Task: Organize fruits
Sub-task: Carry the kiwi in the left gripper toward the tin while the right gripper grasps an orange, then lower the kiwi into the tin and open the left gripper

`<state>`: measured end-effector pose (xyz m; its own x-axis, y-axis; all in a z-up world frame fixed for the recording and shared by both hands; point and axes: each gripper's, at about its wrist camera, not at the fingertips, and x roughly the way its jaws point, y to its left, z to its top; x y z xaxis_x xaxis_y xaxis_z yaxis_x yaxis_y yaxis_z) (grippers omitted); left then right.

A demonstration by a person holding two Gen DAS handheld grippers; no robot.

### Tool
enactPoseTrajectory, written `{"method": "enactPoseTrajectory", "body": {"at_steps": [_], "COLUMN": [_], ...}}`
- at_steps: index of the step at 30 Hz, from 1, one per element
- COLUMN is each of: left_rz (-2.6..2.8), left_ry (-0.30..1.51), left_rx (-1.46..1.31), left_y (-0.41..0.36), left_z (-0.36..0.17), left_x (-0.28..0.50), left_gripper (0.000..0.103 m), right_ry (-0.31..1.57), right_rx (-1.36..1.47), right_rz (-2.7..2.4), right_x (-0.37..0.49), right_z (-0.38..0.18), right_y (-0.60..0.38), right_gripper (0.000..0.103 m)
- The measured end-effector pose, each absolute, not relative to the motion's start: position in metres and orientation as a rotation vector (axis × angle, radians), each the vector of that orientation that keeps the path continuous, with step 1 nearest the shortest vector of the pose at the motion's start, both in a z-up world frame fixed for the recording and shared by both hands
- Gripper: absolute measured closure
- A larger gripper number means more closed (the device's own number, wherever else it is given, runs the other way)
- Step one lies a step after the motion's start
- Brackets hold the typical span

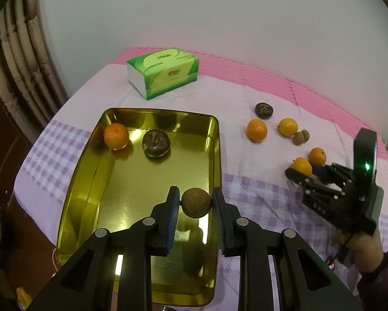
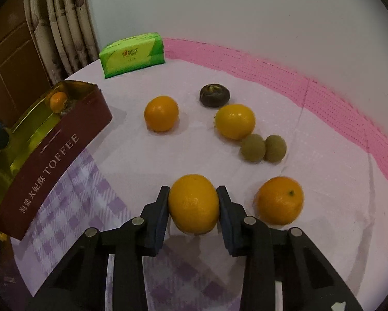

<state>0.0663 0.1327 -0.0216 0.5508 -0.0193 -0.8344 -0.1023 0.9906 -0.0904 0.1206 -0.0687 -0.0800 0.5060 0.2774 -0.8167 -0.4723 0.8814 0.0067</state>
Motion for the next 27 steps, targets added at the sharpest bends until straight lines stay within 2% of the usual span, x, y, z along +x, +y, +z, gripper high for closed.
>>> {"method": "enactPoseTrajectory", "body": {"at_steps": [14,27], "left_rz": [0.136,0.237], "left_ry": [0.99,1.064], "left_rx": [-0.08,-0.065], "left_y": [0.153,0.189], "left_z": [-0.035,-0.064], "left_x": [0.074,0.091], "left_gripper": [0.077,0.077], "right_ry": [0.906,0.906], "right_rx": [-0.224,-0.228], "right_rz": [0.478,0.474], "right_x": [0.099,0.099], "right_z": [-0.083,-0.083], "right_y": [-0.053,-0.053], "right_gripper": [0.07,0.07]}}
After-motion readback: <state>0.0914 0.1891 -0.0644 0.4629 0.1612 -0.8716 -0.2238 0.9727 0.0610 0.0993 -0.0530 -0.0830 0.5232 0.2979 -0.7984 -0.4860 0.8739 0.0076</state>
